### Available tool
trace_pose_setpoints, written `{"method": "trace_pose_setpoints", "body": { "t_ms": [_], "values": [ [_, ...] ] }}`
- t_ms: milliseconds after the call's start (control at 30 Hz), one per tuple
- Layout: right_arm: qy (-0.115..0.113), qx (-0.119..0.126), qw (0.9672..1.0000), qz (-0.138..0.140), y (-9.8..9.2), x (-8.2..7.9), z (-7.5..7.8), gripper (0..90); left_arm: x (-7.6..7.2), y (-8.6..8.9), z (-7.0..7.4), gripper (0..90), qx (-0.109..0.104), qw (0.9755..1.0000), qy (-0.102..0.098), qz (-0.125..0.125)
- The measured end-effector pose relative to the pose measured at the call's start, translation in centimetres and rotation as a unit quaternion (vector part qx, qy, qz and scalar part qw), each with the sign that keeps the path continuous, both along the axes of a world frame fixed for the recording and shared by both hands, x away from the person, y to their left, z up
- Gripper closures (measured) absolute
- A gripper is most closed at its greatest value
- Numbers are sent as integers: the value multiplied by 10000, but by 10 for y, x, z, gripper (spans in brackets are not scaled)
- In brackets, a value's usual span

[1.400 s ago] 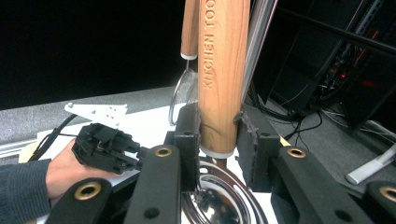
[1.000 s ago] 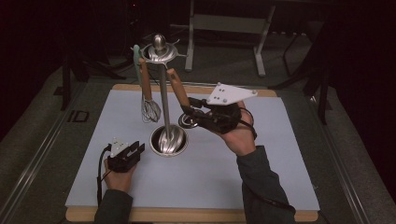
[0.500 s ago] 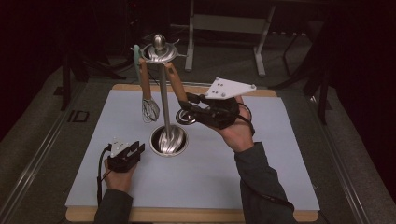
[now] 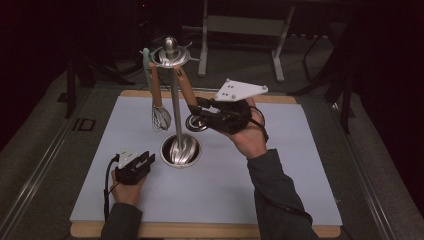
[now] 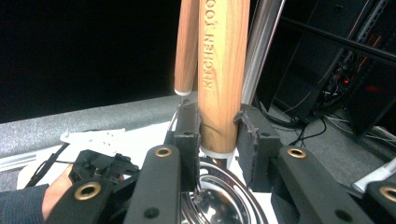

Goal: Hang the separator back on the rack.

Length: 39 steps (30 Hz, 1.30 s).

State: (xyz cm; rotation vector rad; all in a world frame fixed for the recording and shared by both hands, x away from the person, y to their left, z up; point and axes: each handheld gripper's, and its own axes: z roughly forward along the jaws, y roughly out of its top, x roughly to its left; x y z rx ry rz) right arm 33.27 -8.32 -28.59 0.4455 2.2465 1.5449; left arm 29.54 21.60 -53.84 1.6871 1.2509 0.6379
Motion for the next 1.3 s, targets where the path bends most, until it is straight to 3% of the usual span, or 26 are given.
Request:
{"method": "trace_pose_setpoints", "body": {
  "t_ms": [1300],
  "values": [
    [242, 16, 9997, -64, 11, 15, -8, 712, 0, 0, 0, 697, 9, 10000, 4, -17]
  ]
}}
